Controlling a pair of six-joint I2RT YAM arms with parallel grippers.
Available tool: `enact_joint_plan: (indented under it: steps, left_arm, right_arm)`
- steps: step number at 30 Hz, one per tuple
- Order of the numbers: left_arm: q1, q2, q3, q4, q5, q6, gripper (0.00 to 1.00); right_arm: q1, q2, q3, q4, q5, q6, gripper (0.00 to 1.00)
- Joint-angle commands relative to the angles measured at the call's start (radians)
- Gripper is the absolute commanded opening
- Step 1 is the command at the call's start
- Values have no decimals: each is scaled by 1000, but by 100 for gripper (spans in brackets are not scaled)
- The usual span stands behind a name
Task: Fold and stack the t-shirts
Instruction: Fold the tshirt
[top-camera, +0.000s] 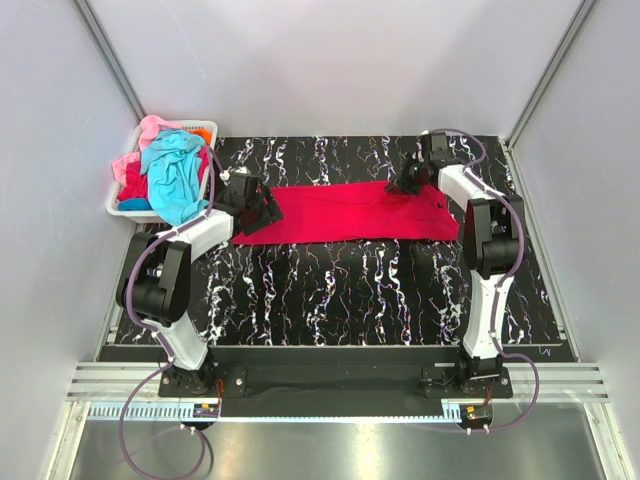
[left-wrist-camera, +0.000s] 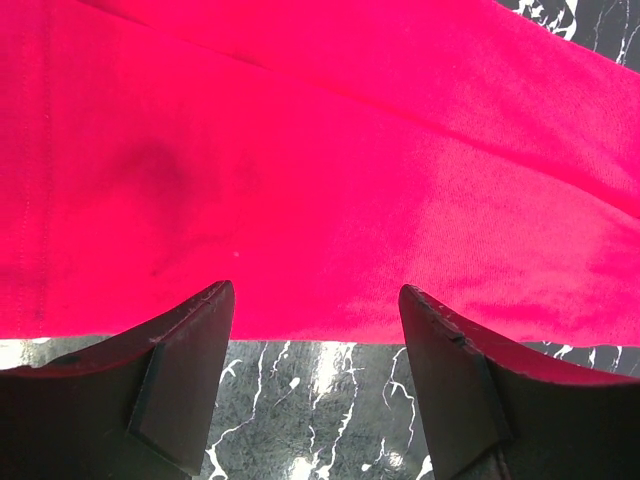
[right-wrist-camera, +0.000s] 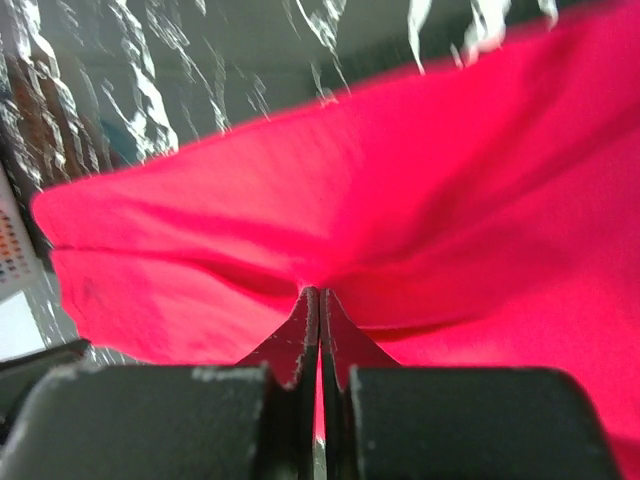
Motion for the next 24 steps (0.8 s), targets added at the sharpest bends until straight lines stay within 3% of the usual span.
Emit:
enact_joint_plan:
  steps: [1,5,6,7,13,19,24]
  left_arm:
    - [2,-27,2,15,-35,15,71]
    - [2,-13,25,7,-45,18,71]
    - [2,-9,31,4,-46,18,71]
    - [2,-1,34,5,-48,19,71]
    - [2,23,51,4,-51,18,71]
    - [2,31,46,10,-48,13,70]
    - [2,-6,16,28,-54,8,70]
  right_arm:
    - [9,57,119,-9,-15,-19,0]
    - [9,146,250,-24,-98,-46,2]
    - [9,178,269,-22,-118,-57,5]
    - [9,194,287,-22,-141,-85,15]
    - [8,196,321,-25,-230,-178,29]
    - [8,96,225,-2,-148,-208,29]
    - [3,-34,84,125,-6,-183,27]
